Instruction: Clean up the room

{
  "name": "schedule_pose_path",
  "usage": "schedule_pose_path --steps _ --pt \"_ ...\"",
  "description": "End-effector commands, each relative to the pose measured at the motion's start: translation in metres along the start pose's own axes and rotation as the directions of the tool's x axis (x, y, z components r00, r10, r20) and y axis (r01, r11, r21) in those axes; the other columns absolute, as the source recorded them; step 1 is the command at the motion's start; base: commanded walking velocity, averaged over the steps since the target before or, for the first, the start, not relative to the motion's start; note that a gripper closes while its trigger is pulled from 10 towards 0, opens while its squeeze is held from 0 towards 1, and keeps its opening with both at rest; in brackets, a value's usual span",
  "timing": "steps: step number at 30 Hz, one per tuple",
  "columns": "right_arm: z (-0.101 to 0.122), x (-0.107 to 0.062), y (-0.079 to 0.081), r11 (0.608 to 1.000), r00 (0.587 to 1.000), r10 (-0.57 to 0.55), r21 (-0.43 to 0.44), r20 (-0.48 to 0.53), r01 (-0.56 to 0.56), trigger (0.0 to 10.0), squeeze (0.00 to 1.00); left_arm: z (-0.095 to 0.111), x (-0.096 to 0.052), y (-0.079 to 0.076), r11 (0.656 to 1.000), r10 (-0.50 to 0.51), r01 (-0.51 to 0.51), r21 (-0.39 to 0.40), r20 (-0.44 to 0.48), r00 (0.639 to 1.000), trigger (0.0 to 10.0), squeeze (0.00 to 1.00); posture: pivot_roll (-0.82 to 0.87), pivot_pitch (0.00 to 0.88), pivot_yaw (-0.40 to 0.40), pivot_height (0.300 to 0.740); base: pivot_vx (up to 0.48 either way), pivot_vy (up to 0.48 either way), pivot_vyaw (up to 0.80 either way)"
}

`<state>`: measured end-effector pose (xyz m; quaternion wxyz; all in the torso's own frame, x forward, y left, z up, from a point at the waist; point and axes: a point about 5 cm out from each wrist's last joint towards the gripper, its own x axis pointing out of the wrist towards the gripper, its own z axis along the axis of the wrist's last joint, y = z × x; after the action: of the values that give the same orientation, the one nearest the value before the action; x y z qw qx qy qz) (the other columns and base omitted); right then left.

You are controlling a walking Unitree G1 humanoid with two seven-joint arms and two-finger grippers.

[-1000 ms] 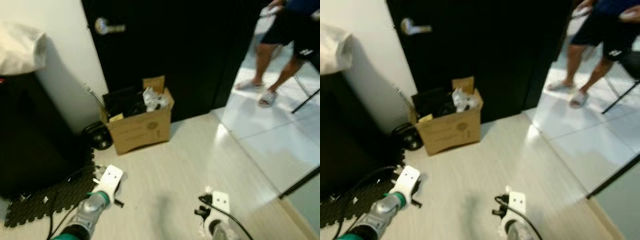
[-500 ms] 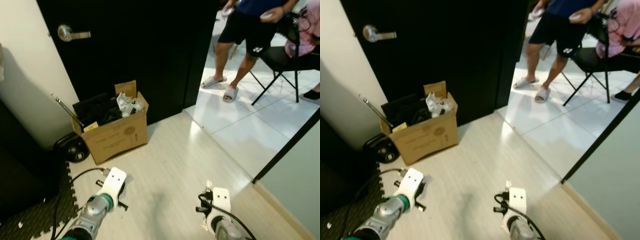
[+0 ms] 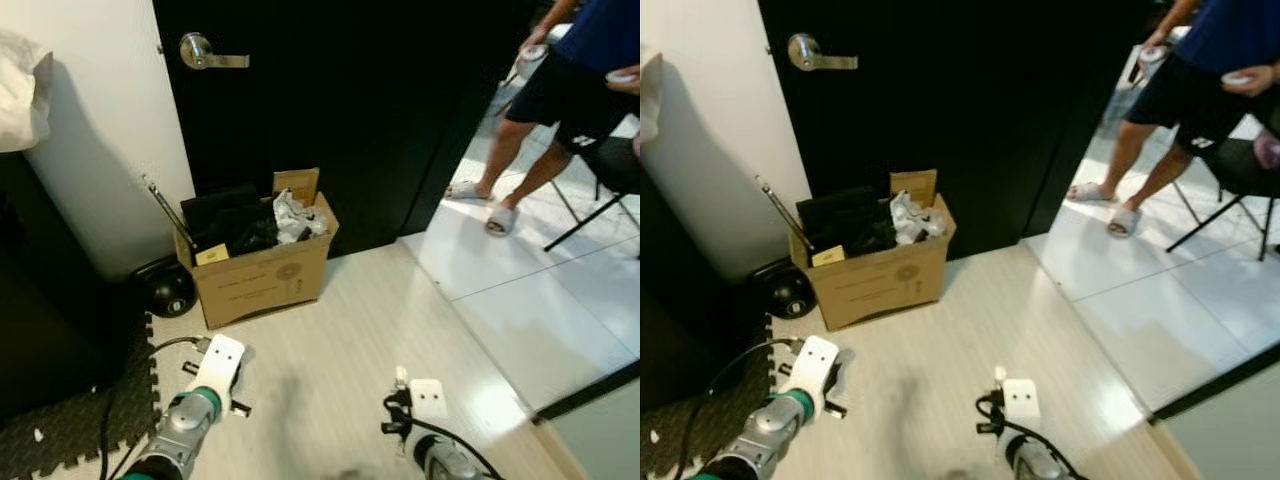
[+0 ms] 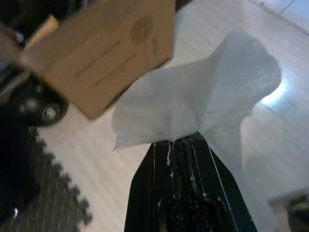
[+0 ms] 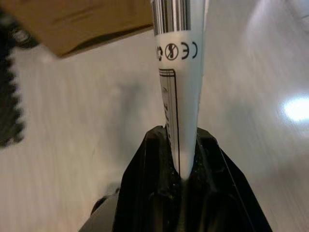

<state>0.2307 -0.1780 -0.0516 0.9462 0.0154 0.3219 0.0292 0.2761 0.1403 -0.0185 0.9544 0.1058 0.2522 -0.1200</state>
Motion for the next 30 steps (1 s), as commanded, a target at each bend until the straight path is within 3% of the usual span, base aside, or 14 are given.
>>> schedule_pose_path --steps 1,19,30 --pt "-0.002 -0.001 -0.002 1.0 1.0 -0.002 -0.006 -0.011 0.002 10.0 0.0 -0.002 -0.001 -0.002 1.0 -0.005 0.005 0.004 -0.004 1.0 10.0 0.0 -0.04 0.0 0.015 0.74 0.48 0.0 0.0" --pt "-0.002 -0.004 -0.017 0.999 0.999 -0.034 -0.018 -0.021 0.034 10.0 0.0 0.0 0.001 -0.012 1.0 -0.025 0.025 0.009 0.001 1.0 10.0 0.0 -0.05 0.0 0.001 0.74 0.48 0.0 0.0" --pt "-0.003 -0.004 -0.017 0.999 0.999 -0.039 -0.012 -0.025 0.039 10.0 0.0 0.001 0.002 -0.013 0.999 -0.03 0.03 0.012 0.002 1.0 10.0 0.0 -0.06 0.0 0.004 0.74 0.48 0.0 0.0"
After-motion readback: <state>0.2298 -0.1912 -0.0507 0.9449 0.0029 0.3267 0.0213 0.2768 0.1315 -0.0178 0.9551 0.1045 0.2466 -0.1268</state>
